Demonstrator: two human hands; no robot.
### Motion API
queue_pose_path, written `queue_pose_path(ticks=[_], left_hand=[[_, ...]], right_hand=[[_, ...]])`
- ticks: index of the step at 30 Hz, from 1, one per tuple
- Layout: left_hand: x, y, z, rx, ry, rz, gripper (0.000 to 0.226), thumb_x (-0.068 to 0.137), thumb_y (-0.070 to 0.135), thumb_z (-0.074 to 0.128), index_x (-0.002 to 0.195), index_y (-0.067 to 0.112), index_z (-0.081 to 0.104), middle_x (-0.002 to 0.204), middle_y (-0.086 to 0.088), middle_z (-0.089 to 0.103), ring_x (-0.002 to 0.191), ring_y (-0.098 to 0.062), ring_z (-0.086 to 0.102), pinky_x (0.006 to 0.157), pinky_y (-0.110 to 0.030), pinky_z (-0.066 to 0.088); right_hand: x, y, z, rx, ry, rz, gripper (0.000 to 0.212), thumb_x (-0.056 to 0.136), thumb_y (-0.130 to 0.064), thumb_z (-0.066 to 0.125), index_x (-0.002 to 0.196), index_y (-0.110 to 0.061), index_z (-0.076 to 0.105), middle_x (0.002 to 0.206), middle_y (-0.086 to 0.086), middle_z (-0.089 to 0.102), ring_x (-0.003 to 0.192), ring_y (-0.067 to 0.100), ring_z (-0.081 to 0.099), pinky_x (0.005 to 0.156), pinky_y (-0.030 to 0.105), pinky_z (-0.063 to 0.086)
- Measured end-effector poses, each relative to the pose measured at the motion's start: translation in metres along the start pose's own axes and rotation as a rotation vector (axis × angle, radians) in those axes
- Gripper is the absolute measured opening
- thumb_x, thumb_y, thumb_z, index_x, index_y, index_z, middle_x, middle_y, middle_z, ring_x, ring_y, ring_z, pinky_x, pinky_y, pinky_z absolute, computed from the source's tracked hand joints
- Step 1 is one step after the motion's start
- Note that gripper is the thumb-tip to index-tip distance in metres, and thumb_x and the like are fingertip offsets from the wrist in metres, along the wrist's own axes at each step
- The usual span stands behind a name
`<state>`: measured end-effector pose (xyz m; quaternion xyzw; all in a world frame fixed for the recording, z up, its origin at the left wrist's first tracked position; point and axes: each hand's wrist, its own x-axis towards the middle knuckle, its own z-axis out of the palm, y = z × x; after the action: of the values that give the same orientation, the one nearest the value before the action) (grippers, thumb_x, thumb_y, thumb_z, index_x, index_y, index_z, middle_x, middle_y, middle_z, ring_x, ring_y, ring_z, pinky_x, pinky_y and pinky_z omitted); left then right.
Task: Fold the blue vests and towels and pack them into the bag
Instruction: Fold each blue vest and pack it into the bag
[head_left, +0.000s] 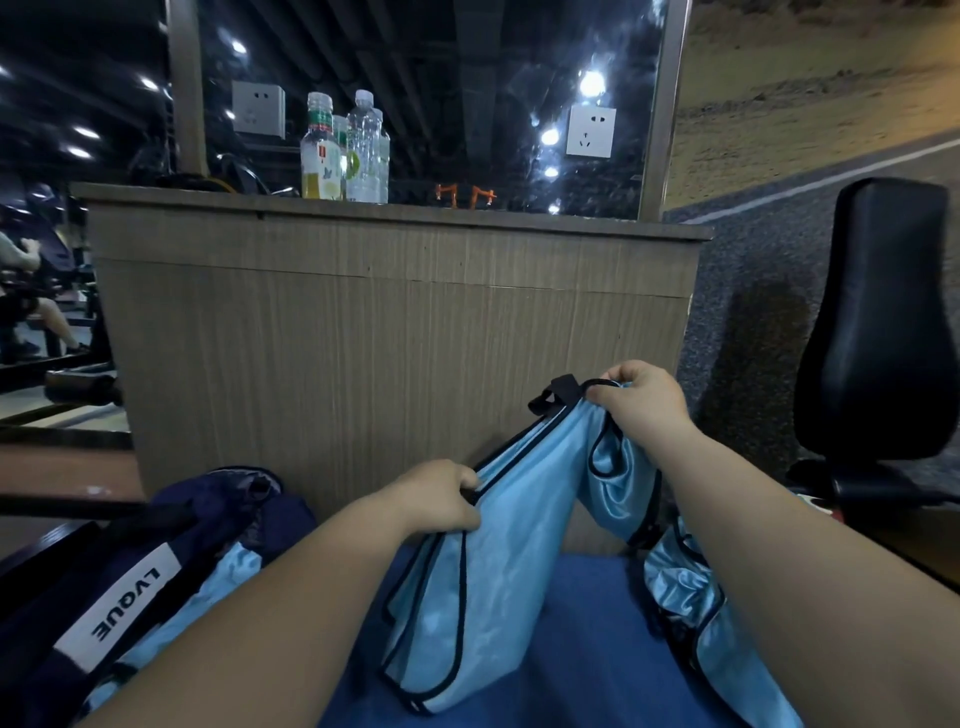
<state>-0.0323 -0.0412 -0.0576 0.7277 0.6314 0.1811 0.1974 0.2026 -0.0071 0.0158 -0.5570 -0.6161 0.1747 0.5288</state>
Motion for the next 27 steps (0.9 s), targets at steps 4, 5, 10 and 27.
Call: queue_pose_path(ticks=[4,5,10,27], left_hand=[[-0.002,-0.007,0.008,-0.087,0.030,0.055,0.019,0.077,0.011,0.070,0.072,0.027,0.061,0.071,0.009,0.060,0.063,-0.005,0.055,0.052,-0.016,0.043],[-0.002,-0.010,0.010,-0.105,0.037,0.059,0.020,0.078,0.010,0.070,0.072,0.026,0.061,0.070,0.010,0.058,0.062,-0.005,0.054,0.051,-0.015,0.041],[-0.001,-0.020,0.020,-0.262,0.094,0.062,0.012,0.074,0.008,0.071,0.081,0.017,0.069,0.069,0.008,0.061,0.059,-0.004,0.056,0.054,-0.016,0.044],[0.016,-0.001,0.093,-0.622,0.123,0.153,0.063,0.067,0.034,0.086,0.124,0.016,0.066,0.145,0.013,0.038,0.122,-0.006,0.052,0.101,-0.023,0.046]], right_hand=[[0.002,0.002,-0.007,0.010,0.045,0.012,0.010,0.081,-0.024,0.073,0.080,-0.016,0.067,0.078,0.001,0.067,0.076,0.020,0.064,0.072,0.034,0.053],[0.002,0.002,-0.009,0.006,0.051,0.014,0.010,0.081,-0.024,0.073,0.080,-0.016,0.067,0.079,0.001,0.067,0.078,0.020,0.065,0.073,0.034,0.053],[0.000,0.003,-0.008,0.057,0.046,0.011,0.010,0.082,-0.024,0.072,0.077,-0.019,0.065,0.078,0.002,0.067,0.074,0.021,0.064,0.072,0.036,0.054],[-0.012,-0.029,-0.003,0.207,-0.152,-0.306,0.016,0.088,-0.009,0.069,0.081,-0.022,0.062,0.077,-0.008,0.060,0.065,0.006,0.054,0.061,0.018,0.046]])
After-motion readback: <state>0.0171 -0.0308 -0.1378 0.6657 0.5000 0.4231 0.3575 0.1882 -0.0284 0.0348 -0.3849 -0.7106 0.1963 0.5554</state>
